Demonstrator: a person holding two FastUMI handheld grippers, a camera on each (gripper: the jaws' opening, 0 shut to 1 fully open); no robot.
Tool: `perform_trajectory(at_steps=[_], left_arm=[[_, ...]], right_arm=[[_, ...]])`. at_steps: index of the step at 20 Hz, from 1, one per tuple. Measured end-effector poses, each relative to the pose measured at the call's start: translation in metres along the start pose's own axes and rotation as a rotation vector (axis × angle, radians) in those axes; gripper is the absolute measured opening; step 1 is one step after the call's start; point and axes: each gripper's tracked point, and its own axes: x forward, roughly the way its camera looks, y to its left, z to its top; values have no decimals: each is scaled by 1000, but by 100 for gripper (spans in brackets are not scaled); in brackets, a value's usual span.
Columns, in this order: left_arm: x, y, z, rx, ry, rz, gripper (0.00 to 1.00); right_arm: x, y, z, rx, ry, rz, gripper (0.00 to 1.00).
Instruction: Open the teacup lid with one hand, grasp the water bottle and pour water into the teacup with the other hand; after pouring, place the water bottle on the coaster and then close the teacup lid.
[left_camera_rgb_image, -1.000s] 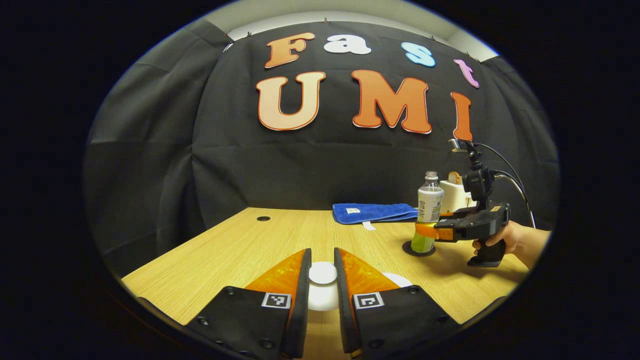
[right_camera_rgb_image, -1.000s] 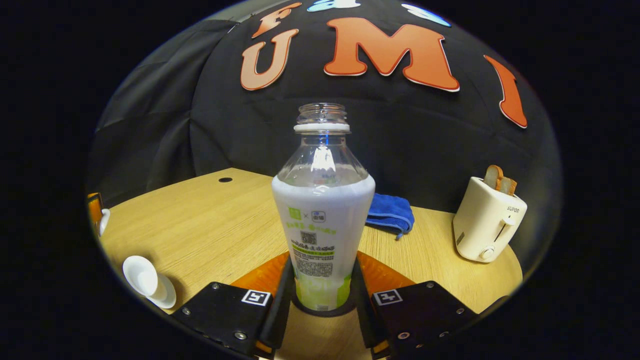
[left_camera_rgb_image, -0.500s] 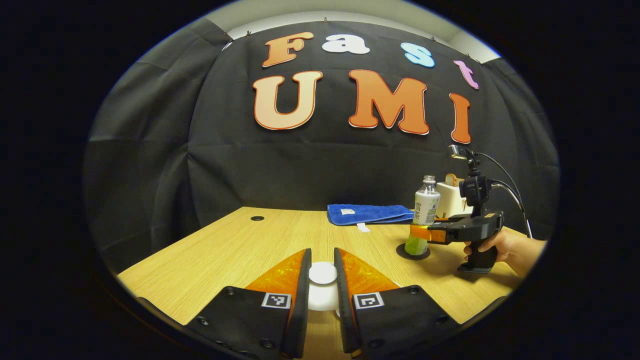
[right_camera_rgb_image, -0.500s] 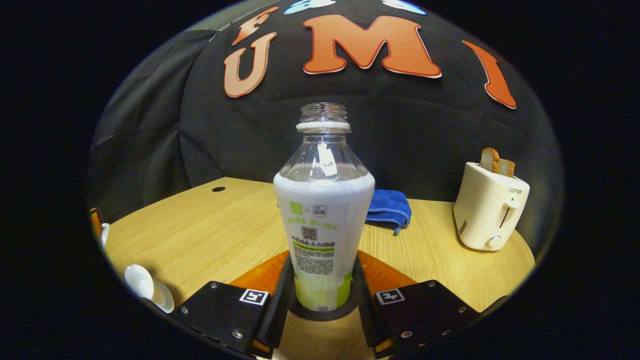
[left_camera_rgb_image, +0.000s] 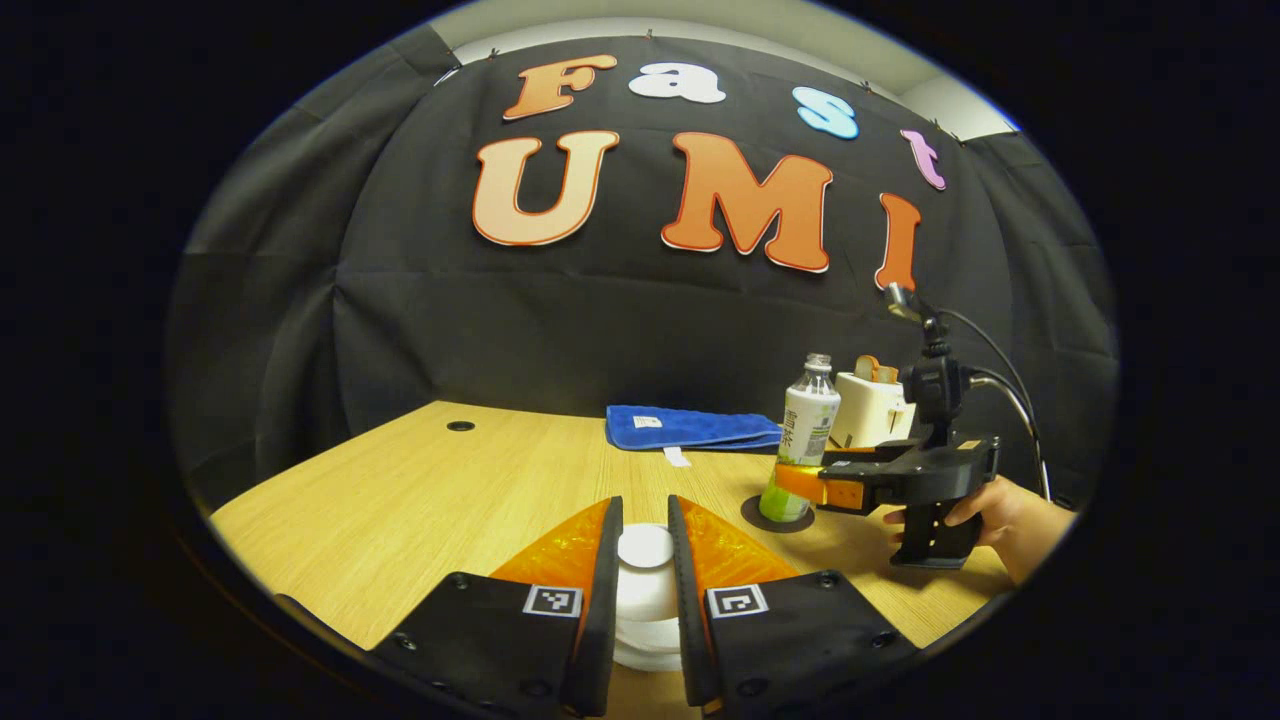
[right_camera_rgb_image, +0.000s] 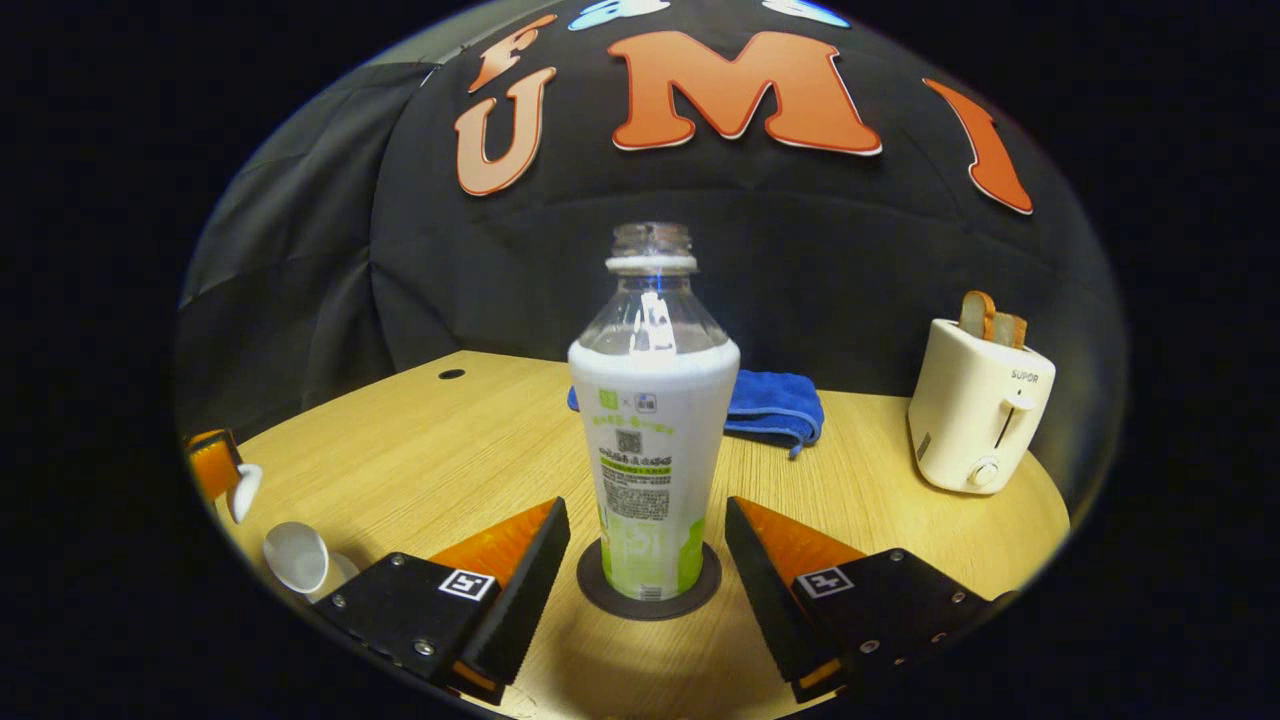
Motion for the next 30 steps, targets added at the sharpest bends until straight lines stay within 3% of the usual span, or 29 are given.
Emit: perform_trajectory(at_steps=[5,7,12,19,20,23,24,26,30], left_arm=[[11,-5,-32,4,66,-8,28],[14,-9,-38,10,79,-13,31],[16,-19,-50,83,95,-11,31],[13,-19,-50,124,94,8,29],[14,-18,-52,126,100,15,34],[10,-18,-47,95,71,11,32],[7,-13,-45,100,68,19,41],[3,-10,-33,92,38,31,55],[0,-4,14,78,-63,35,72]], right_arm=[[-30,-4,10,-34,-50,-18,95],[-42,-3,11,-22,-60,-6,95],[-59,-13,12,8,-86,-22,95],[-75,-16,12,14,-99,-29,95],[-78,-15,12,18,-98,-20,95],[-90,-9,17,50,-109,3,95],[-96,-11,21,49,-124,-4,99],[-105,-17,29,45,-151,-27,94],[-125,-22,50,30,-212,-67,94]])
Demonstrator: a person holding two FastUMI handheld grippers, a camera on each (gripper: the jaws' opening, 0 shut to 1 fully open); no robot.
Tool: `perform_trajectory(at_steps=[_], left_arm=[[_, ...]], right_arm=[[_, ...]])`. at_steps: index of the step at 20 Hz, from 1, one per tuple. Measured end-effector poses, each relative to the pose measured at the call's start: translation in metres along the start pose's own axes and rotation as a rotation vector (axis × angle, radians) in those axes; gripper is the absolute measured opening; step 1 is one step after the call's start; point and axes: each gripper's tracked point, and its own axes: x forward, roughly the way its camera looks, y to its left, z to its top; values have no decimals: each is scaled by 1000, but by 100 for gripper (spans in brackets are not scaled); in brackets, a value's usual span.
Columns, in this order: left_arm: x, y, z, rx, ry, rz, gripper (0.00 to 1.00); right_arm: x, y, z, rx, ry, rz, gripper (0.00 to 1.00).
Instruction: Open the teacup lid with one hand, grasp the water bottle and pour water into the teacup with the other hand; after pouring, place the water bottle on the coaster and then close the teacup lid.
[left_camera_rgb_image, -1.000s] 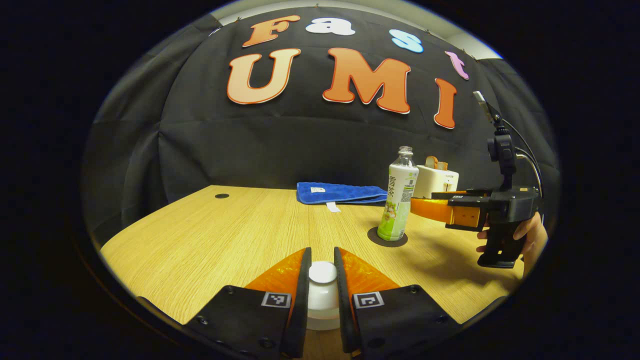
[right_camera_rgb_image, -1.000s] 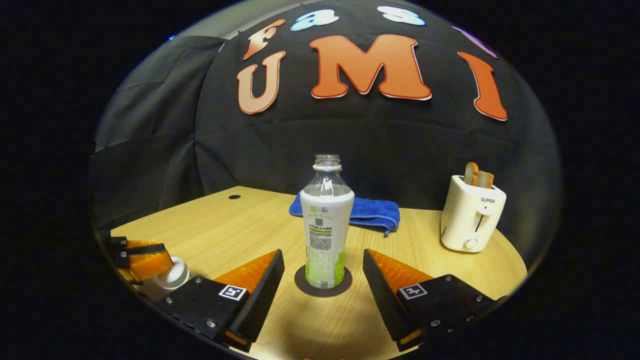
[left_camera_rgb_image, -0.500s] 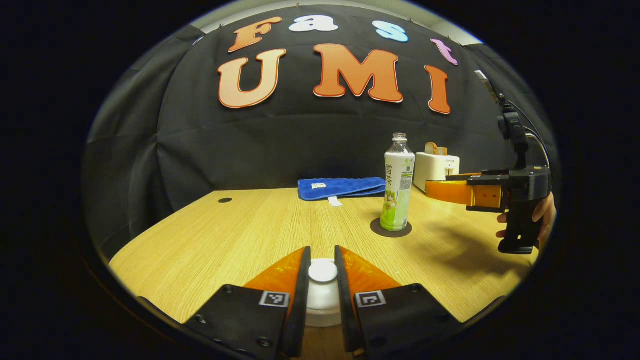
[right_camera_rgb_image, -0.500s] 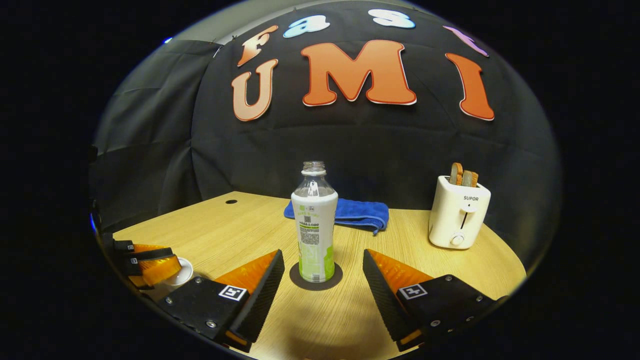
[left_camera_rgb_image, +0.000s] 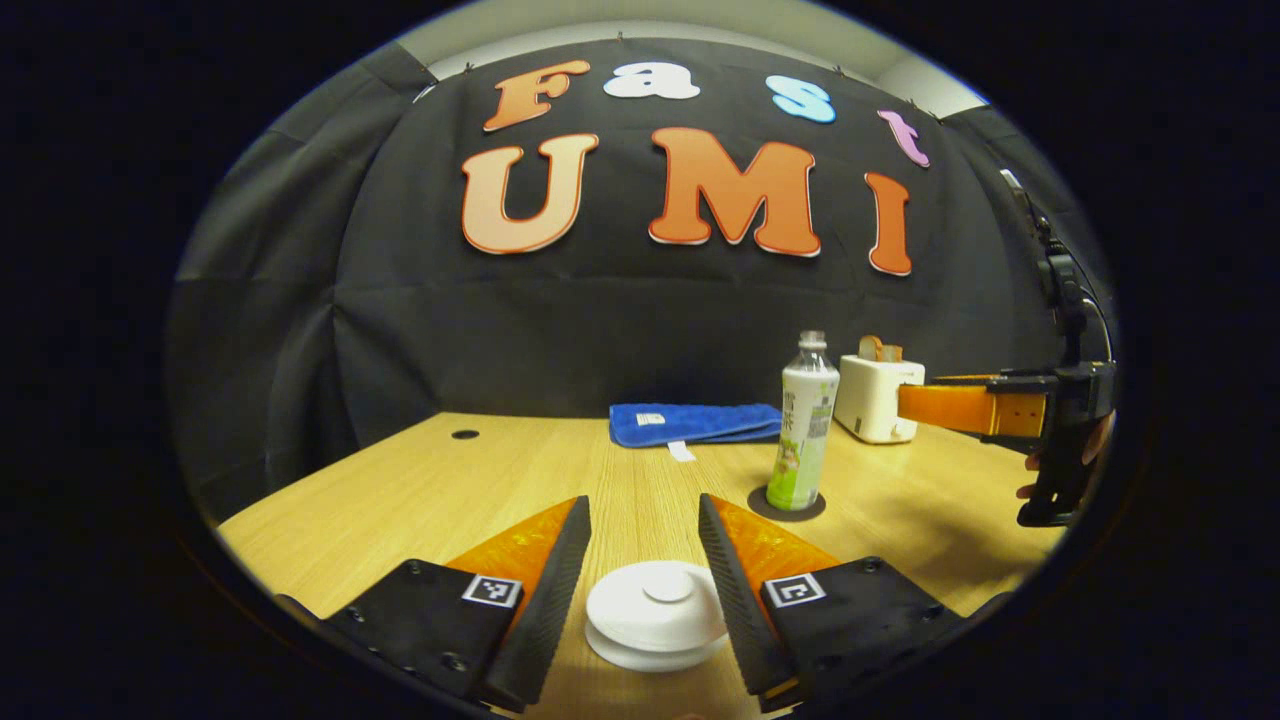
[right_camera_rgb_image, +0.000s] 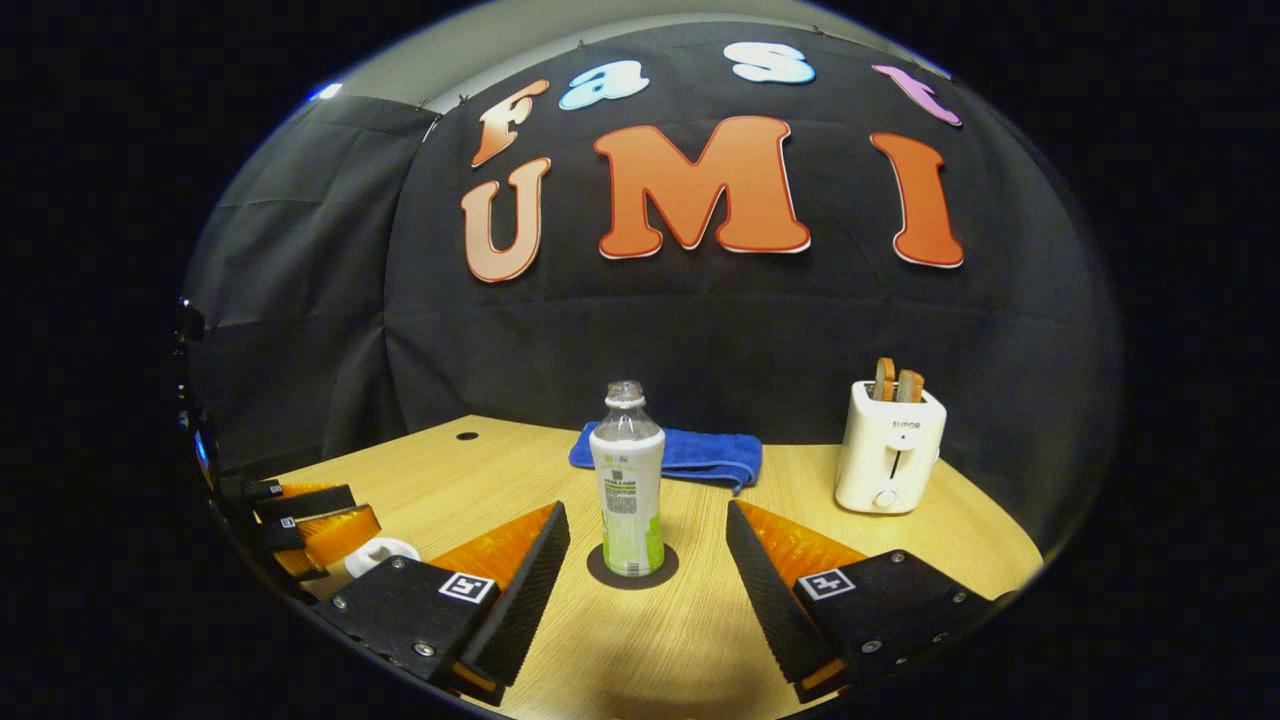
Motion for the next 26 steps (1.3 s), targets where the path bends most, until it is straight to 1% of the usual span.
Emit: perform_trajectory(at_steps=[1,2,5,6,8,10,11,14,16,18,19,20,21,22,25,26], left_arm=[[0,4,15,-7,-24,5,75],[1,5,27,-15,-42,-1,84],[-2,14,59,-11,-81,-8,94],[-2,20,72,-21,-97,2,98],[-1,29,96,-35,-122,12,97],[-5,37,123,-25,-156,27,98],[-7,40,136,-13,-182,41,96],[-10,33,163,28,-241,50,99],[-12,25,177,32,-272,43,97],[-11,15,185,22,-283,25,97],[-11,15,187,20,-285,26,95],[-11,14,187,23,-283,29,96],[-9,15,185,21,-276,32,97],[-7,14,181,12,-267,31,96],[-2,22,171,2,-230,60,96],[2,25,167,-1,-218,68,97]], right_arm=[[-4,-1,8,-11,-17,-11,94],[-9,1,15,-23,-37,-13,94],[-21,12,36,-41,-81,7,94],[-25,14,44,-50,-99,6,94],[-31,14,59,-59,-128,-12,94],[-34,19,67,-63,-145,-7,94],[-37,22,71,-63,-153,-6,94],[-41,26,82,-73,-180,-17,94],[-43,30,87,-77,-189,-27,94],[-46,35,93,-76,-199,-21,94],[-47,36,98,-74,-212,-19,94],[-47,36,102,-74,-224,-22,94],[-47,34,103,-75,-232,-30,94],[-48,31,104,-77,-237,-40,99],[-46,20,102,-86,-236,-82,99],[-46,19,103,-87,-234,-88,94]])
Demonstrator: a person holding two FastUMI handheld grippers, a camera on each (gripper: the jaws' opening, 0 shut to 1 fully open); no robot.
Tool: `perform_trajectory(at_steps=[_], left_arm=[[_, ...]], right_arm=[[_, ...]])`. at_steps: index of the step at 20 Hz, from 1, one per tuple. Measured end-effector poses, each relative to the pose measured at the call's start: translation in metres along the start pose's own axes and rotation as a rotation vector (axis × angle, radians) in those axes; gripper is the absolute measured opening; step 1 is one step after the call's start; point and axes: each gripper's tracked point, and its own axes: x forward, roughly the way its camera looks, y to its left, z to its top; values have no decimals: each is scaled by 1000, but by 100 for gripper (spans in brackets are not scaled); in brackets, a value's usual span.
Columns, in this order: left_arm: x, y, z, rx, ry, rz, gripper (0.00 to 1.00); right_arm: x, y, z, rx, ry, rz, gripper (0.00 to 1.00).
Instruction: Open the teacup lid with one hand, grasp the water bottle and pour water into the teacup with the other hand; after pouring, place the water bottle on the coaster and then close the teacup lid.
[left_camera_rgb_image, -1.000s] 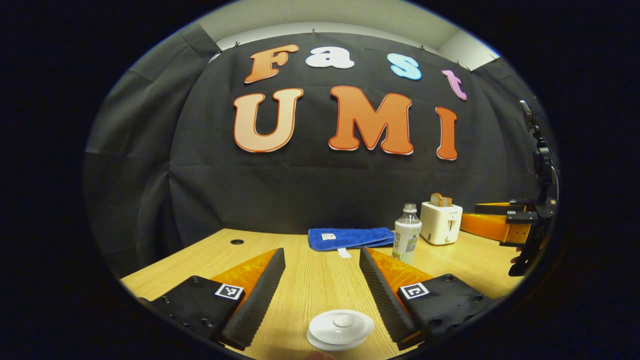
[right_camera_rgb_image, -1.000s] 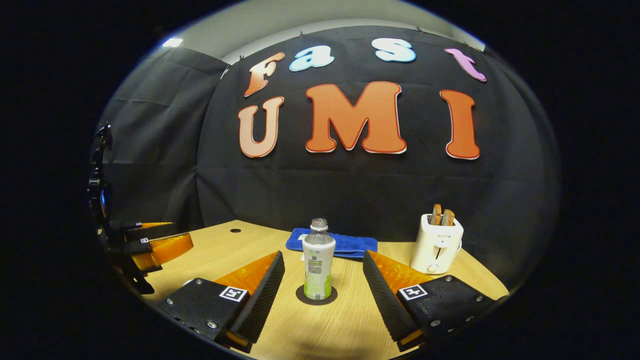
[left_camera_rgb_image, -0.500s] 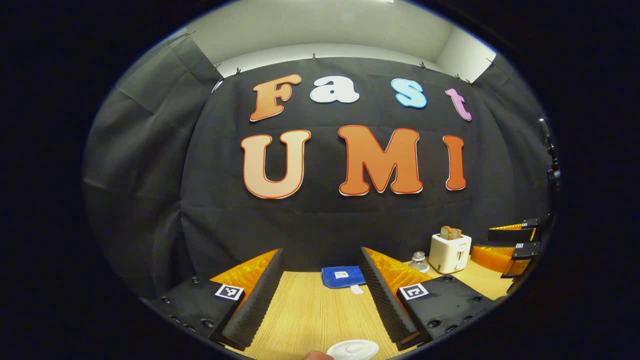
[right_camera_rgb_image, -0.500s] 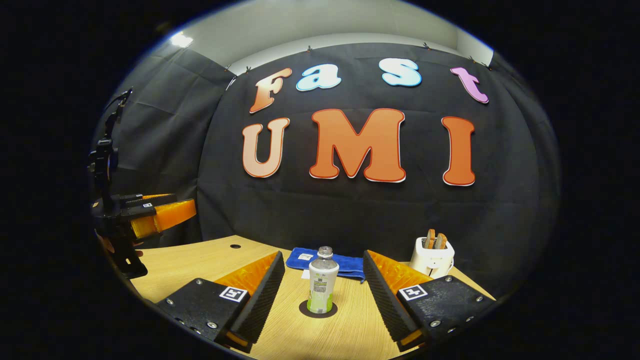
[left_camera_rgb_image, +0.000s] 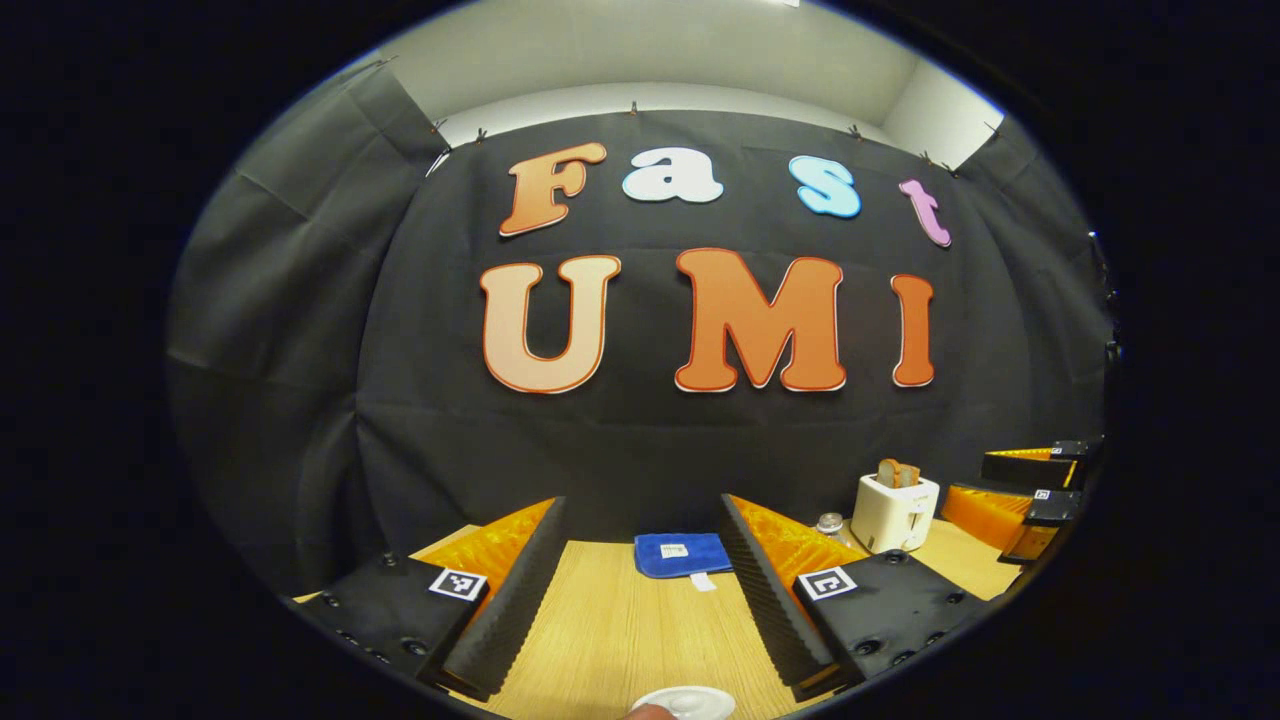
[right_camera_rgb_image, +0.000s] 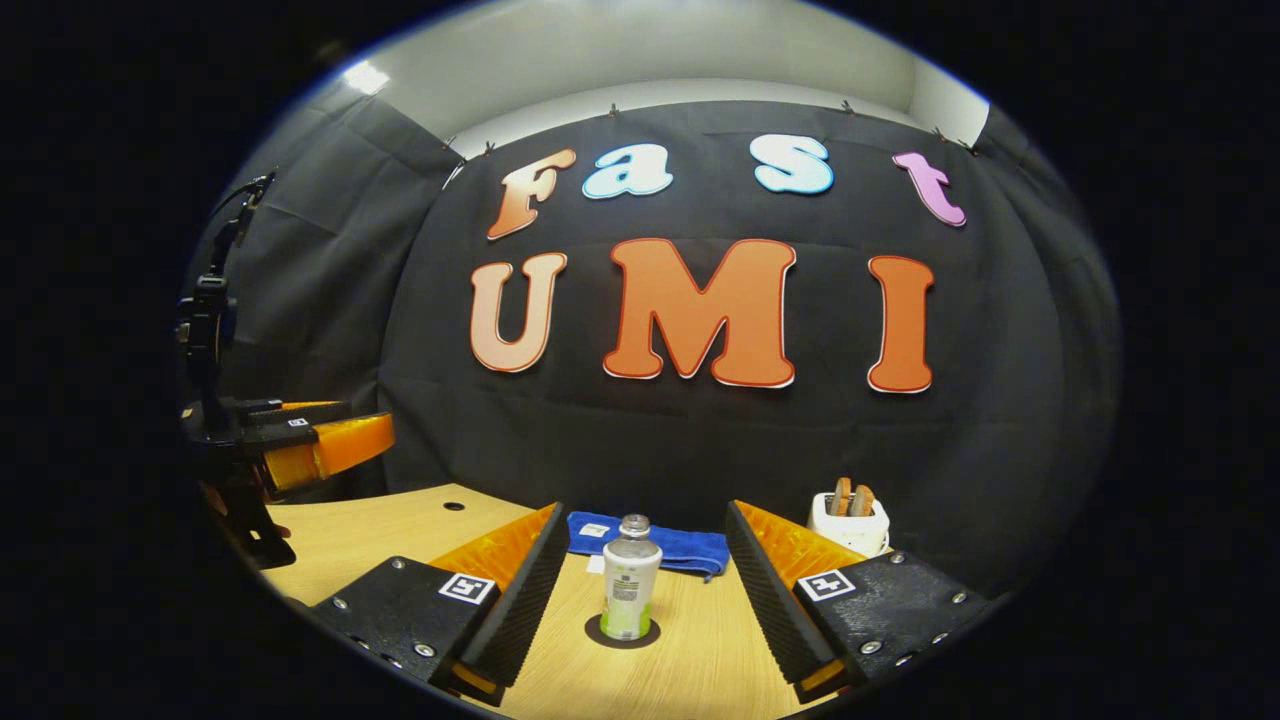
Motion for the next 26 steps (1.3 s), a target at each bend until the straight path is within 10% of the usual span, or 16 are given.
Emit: perform_trajectory(at_steps=[26], left_arm=[[0,5,-14,5,-14,20,97]], right_arm=[[3,-6,0,15,-18,-24,94]])
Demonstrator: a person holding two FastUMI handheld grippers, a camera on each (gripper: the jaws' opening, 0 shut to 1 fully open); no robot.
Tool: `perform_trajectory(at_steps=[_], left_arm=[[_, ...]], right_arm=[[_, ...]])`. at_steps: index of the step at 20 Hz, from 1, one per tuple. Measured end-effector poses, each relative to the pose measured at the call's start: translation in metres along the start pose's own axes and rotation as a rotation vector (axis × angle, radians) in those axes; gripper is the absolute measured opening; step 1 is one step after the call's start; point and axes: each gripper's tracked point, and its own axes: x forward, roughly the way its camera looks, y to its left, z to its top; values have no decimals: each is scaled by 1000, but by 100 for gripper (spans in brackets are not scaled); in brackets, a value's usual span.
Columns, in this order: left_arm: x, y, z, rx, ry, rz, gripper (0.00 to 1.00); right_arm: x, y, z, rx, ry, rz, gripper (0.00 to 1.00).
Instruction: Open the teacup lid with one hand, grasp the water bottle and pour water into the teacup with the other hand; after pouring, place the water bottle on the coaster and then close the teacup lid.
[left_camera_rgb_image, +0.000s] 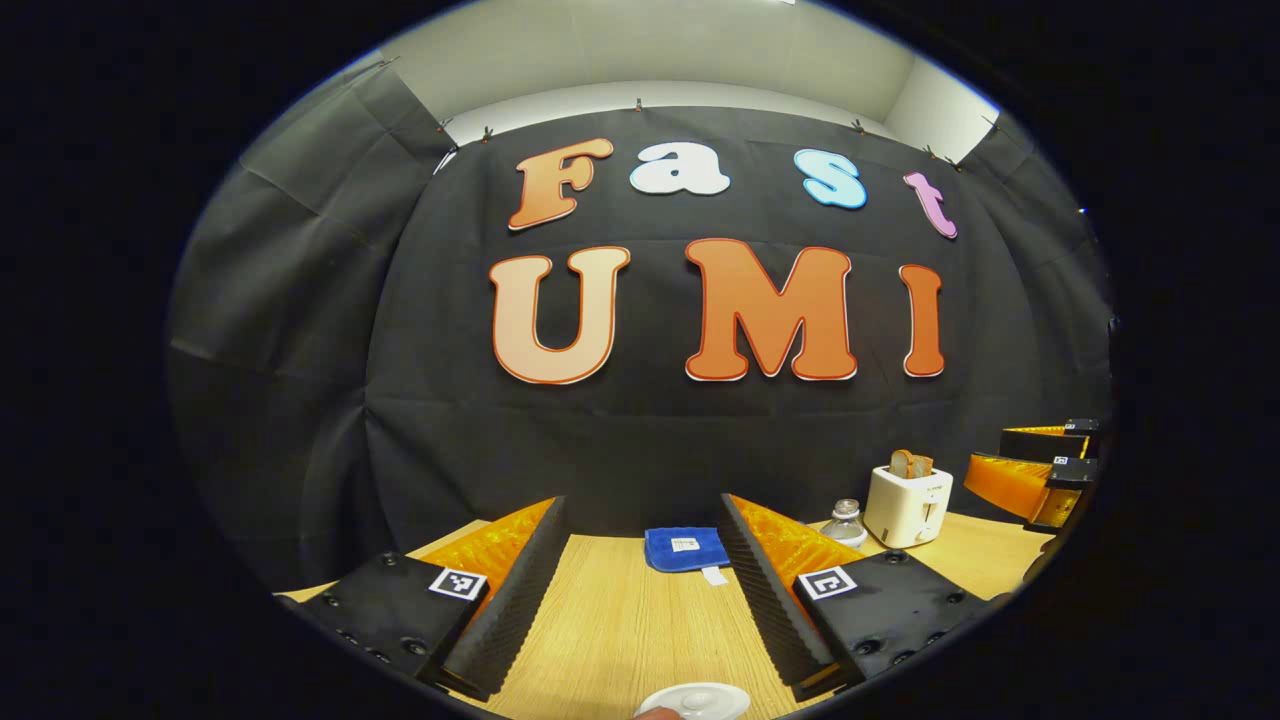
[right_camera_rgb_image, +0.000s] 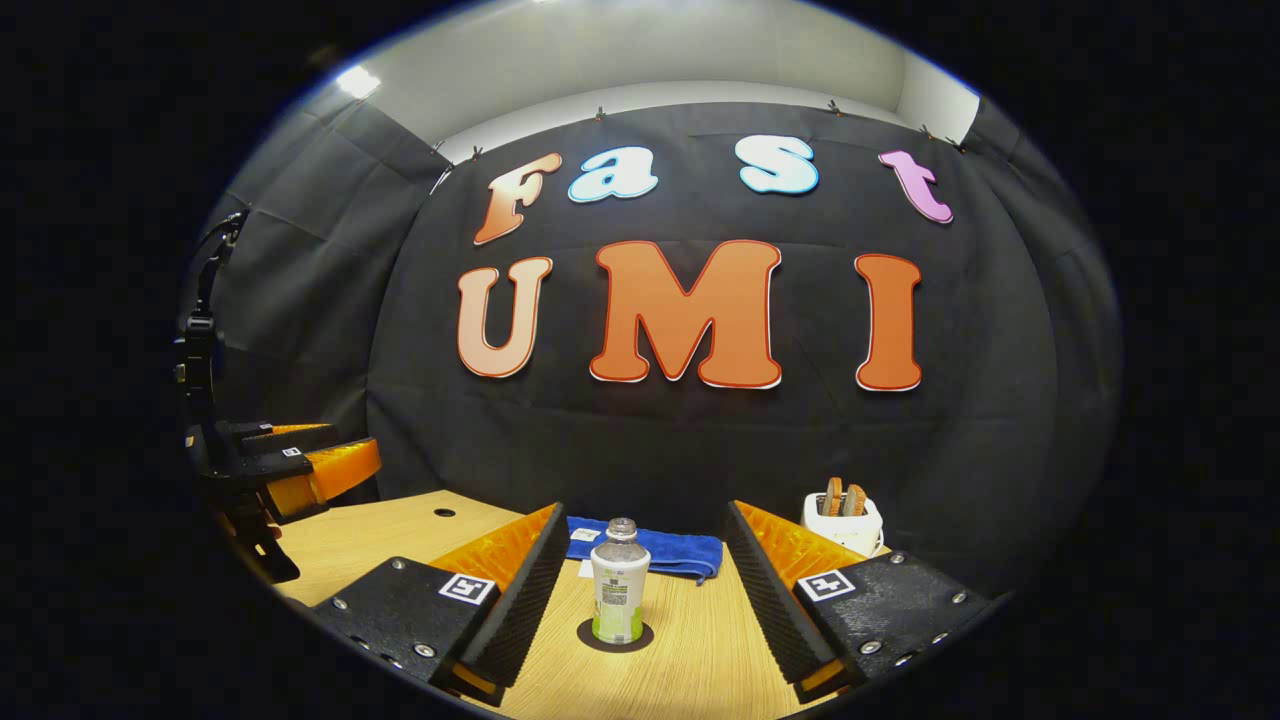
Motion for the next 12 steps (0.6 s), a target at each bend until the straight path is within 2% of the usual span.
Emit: perform_trajectory(at_steps=[3,6,12], left_arm=[[-1,-3,1,0,-4,-8,96],[0,-3,3,2,-19,-16,99],[2,4,-1,11,-5,8,97]], right_arm=[[1,3,0,1,4,4,94],[0,3,1,0,0,4,94],[-2,-3,0,-14,3,-8,94]])
